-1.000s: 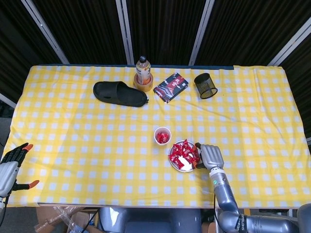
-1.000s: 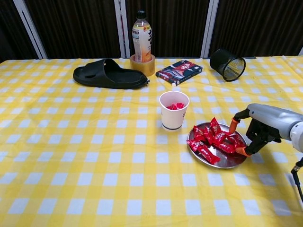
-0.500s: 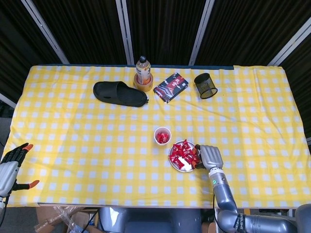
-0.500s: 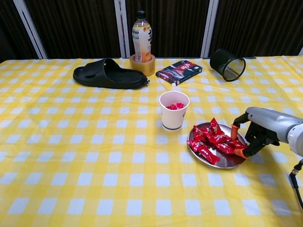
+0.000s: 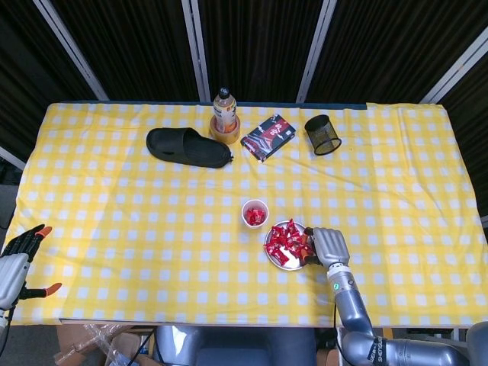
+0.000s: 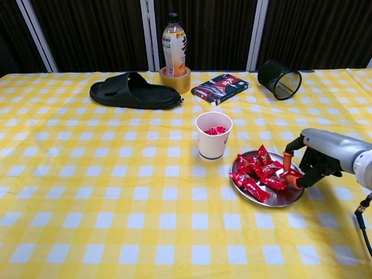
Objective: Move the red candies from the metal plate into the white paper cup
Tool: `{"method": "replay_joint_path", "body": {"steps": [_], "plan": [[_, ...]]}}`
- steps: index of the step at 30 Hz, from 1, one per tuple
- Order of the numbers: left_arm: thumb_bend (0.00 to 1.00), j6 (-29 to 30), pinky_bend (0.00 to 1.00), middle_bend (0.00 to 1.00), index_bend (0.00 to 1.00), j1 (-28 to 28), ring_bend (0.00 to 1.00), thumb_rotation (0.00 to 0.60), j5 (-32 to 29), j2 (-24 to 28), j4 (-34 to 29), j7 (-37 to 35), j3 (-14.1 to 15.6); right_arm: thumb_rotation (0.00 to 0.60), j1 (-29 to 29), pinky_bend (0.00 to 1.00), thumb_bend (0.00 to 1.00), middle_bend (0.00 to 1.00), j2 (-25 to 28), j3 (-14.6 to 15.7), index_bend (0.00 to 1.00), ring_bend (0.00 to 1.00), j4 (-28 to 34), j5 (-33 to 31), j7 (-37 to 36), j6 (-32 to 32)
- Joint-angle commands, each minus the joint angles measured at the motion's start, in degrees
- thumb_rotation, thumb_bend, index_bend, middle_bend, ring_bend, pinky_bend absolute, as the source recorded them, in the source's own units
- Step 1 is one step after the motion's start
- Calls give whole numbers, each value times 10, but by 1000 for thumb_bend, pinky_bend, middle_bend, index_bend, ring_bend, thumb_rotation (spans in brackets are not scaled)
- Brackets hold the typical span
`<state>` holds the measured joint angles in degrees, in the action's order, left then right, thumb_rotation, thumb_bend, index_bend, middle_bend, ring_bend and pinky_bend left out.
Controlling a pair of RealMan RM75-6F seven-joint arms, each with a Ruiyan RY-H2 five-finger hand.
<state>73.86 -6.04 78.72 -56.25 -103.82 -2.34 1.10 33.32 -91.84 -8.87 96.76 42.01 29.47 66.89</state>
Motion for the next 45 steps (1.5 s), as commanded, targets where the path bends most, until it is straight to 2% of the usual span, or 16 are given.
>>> {"method": "replay_joint_path", "body": {"steps": [1,13,22,27,40,45], "plan": [[45,0,0,0,0,0,0,600,0,0,0,0,0,600,1,845,462,929,9,-8,541,899,15,7,0,4],[46,-5,0,0,0,-1,0,600,-2,2,-1,-5,0,600,31,844,463,929,48,-59,541,899,92,24,18,17],[46,-14,0,0,0,-4,0,600,-8,7,-5,-11,0,600,77,843,462,929,54,-104,541,899,114,-6,49,15],[45,-21,0,0,0,-6,0,600,-14,9,-7,-14,-1,600,110,844,463,929,31,-117,541,899,102,-29,64,11],[46,-25,0,0,0,-8,0,600,-15,14,-9,-26,-1,600,162,845,463,929,-36,-115,539,899,19,-75,78,2],[45,-27,0,0,0,-8,0,600,-15,16,-10,-30,-1,600,167,845,463,929,-39,-110,475,899,4,-87,81,1]]}}
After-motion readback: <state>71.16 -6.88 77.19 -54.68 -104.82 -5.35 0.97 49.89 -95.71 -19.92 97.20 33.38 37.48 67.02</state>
